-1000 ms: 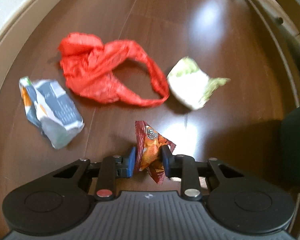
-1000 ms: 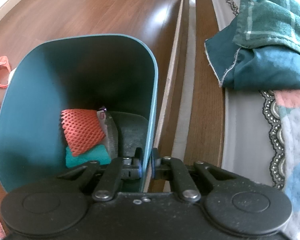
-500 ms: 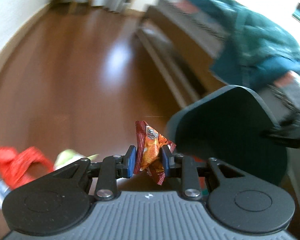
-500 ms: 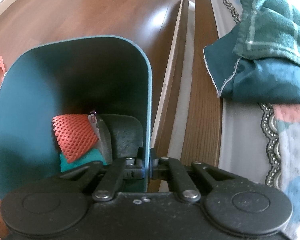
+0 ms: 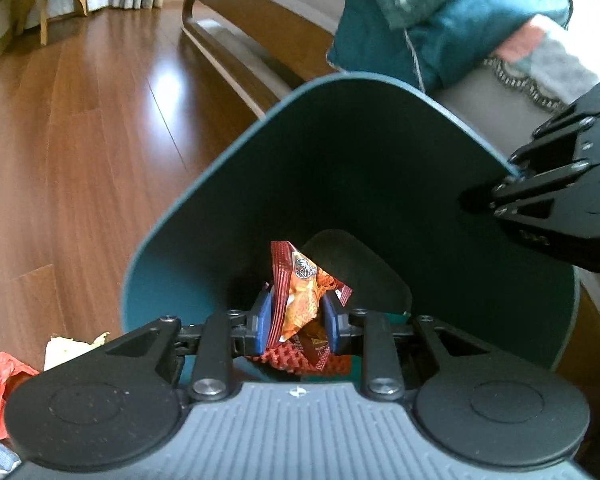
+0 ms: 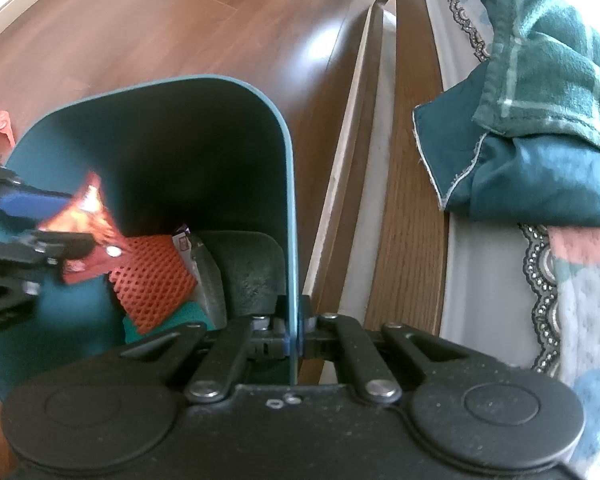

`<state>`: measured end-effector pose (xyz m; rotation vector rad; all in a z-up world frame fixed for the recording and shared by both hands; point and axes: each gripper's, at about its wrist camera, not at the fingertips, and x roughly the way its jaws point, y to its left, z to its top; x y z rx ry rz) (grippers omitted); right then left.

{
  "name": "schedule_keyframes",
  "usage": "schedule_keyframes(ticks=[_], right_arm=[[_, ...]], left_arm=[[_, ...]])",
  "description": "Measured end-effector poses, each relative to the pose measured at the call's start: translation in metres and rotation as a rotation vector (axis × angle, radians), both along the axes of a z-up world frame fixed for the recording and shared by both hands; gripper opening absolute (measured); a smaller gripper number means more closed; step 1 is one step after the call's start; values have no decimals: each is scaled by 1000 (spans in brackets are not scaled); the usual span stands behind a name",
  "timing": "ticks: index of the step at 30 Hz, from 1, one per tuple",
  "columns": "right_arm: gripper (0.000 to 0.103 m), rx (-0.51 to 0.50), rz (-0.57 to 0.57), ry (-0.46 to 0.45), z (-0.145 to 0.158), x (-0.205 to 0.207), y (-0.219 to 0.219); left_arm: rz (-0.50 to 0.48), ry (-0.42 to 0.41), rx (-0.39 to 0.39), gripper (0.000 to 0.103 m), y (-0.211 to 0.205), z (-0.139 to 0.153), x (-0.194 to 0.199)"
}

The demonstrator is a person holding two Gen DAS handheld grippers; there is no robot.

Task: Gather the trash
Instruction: 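Carry the snack bag into the teal bin and open the left gripper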

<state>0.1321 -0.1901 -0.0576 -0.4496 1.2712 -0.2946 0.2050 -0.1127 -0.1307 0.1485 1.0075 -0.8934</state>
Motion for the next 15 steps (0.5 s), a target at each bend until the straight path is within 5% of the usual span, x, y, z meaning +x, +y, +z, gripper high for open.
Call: schedule_keyframes(ticks=[6,15], right_arm=[[3,6,2,-2,1,1,1],[4,9,3,0,1,1,-1]], left_arm=[[-37,-1,73,26,-21,-16,-7],[-51,23,61,30,-24,-20,-6]])
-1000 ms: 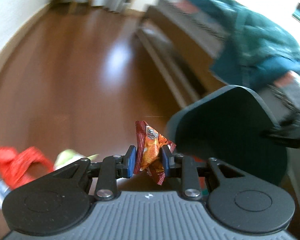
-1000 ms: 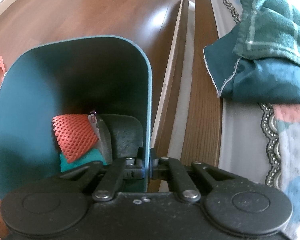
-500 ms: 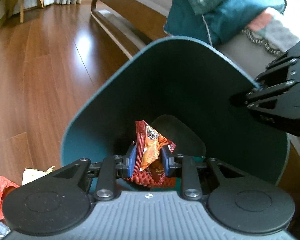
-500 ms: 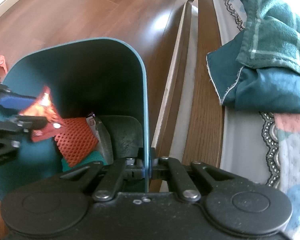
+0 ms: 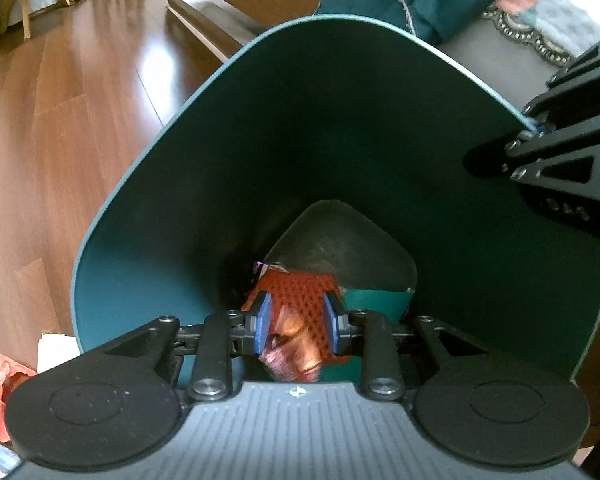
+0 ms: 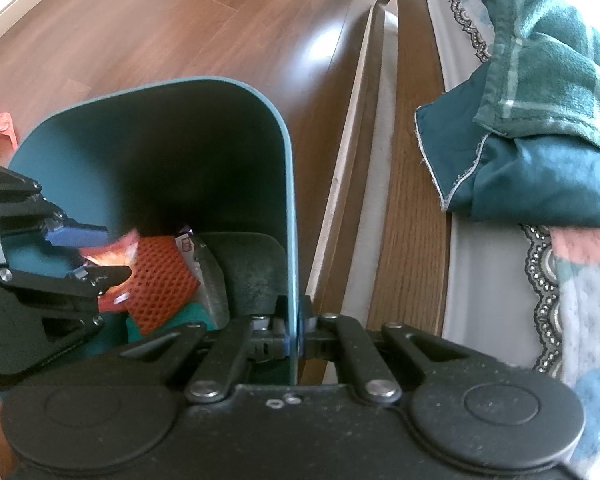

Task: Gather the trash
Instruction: 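Carry the snack bag into the teal bin and open the left gripper, then lower the left gripper onto the paper stick wrapper and grasp it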

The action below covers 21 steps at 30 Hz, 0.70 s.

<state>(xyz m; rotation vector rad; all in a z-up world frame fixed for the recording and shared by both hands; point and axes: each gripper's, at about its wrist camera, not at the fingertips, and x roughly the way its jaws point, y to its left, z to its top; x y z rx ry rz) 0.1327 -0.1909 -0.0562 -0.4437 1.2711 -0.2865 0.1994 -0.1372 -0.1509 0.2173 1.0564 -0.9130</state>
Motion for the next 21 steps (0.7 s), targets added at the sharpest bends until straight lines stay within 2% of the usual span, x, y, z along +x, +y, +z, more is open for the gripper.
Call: schedule_keyframes(ticks=[1,3,4,11,14,15,19,21], right_arm=[[4,1,0,0,0,0,0],[4,3,-1,0,0,0,-1],[4,2,-2,0,0,0,-1],[3,13,-14,0,0,0,-8],[3,16,-27,4,-2,1,-13],[3,20,-35,6,-2,1,-15],[3,40,-71,19,-9,-2,-24],[4,39,-76,22,-11,-4,-25]], left_arm=[[3,1,-7,33,0,2,2],[14,-7,-21,61,6,6,3],[19,-15,-32,66,9,6,3],[33,-48,-104,69,47,28,0],[61,-76,-151,79,75,37,0],[74,-86,-156,80,85,38,-1],[136,-121,-106,80,114,28,2],[170,-103,-81,80,125,16,6]])
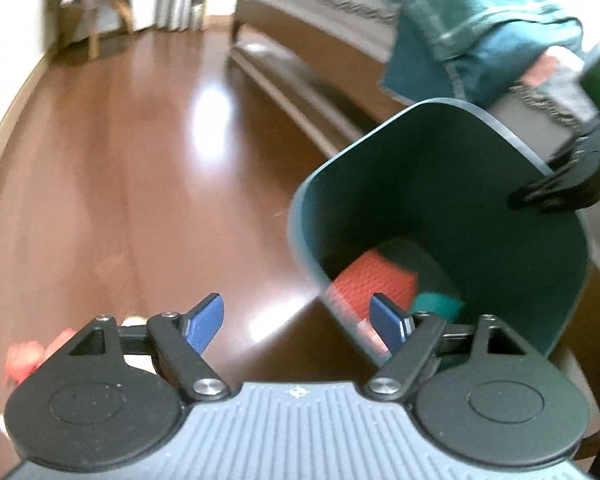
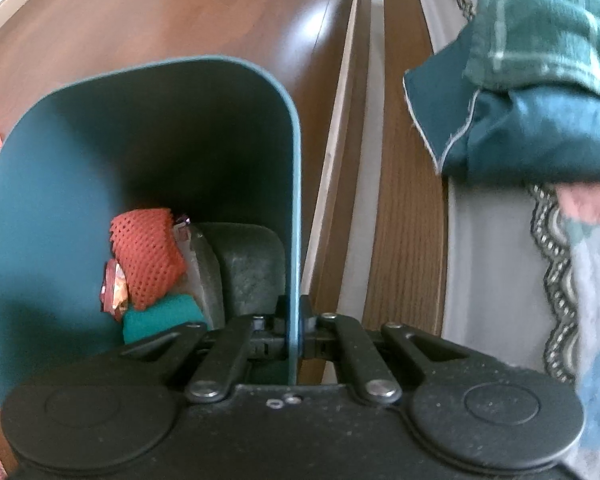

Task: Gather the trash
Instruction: 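Lower the left gripper onto the paper stick wrapper and grasp it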

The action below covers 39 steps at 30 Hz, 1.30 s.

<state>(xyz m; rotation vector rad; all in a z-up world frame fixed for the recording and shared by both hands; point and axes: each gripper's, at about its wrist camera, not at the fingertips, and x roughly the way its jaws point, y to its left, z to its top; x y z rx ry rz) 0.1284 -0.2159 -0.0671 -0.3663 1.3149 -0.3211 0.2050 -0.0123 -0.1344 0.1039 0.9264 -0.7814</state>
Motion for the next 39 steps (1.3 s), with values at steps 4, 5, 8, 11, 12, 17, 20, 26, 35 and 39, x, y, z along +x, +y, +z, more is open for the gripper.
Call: schedule_keyframes(ticks=[4,5,8,11,12,17,20,26,35,39], right_arm=[[4,10,-16,12,-1,-8,-2],[5,13,-22,14,-1,-11,-3],[6,31,-39,28,-1,-22,-7],[9,46,-42,50,-2,-35,-6],[9,50,-42,56,-3,-39,-6],[11,71,-59,93,-6,-52,-5],[11,92,-82,98,-9,-53,-5],[11,95,-86,98,-9,-54,6],[11,92,-126,105,-11,-59,-5],[12,99,-159,114,-14,-58,-6]], left_arm=[[103,100,37,80,24,-33,14],[134,125,46,80,31,-43,17],[189,213,75,80,42,-72,27],[219,318,137,80,45,-108,33],[228,342,168,80,47,-120,32],[118,258,283,80,29,-154,12],[3,240,281,80,20,-171,1],[-228,128,345,80,4,-191,-18],[-539,64,480,80,-17,-227,-23],[-575,84,498,78,-21,-241,-17]])
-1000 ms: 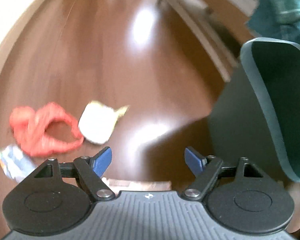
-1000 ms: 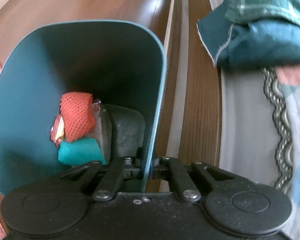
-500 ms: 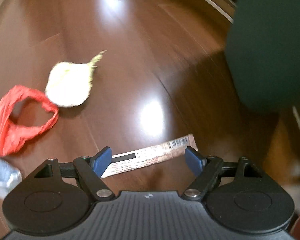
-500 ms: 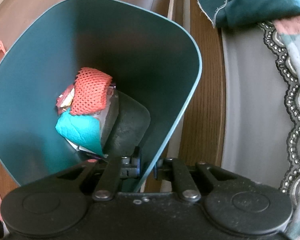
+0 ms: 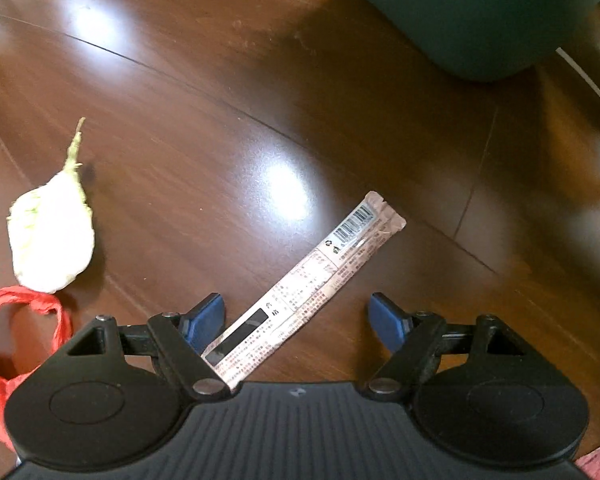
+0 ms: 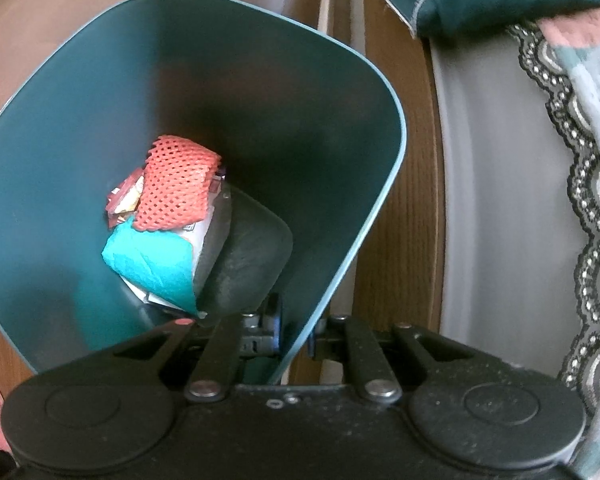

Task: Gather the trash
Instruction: 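Lower the left gripper onto the paper stick wrapper and grasp it, then carry the stick wrapper into the teal bin and open the left gripper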

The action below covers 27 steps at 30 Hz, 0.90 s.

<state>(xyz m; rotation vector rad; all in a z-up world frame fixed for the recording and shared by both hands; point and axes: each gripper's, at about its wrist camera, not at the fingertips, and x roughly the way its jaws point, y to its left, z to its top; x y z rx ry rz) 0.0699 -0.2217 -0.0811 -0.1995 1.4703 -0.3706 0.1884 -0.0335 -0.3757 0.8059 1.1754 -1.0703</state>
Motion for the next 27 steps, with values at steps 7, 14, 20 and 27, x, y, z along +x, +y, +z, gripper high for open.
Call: schedule_keyframes(ticks=[7,14,20,27], right_arm=[[12,31,-26,7,-1,-1,-2],[14,44,-9,26,-5,-4,1],[14,31,65,5,-2,-4,6],[12,11,152,-39,0,8,19]], left_arm=[[40,-38,-34,39,3,7,1],[219,-39,-45,25,16,13,-1],[403,-14,-90,22,43,31,6],[586,-16,-236,22,70,105,19]])
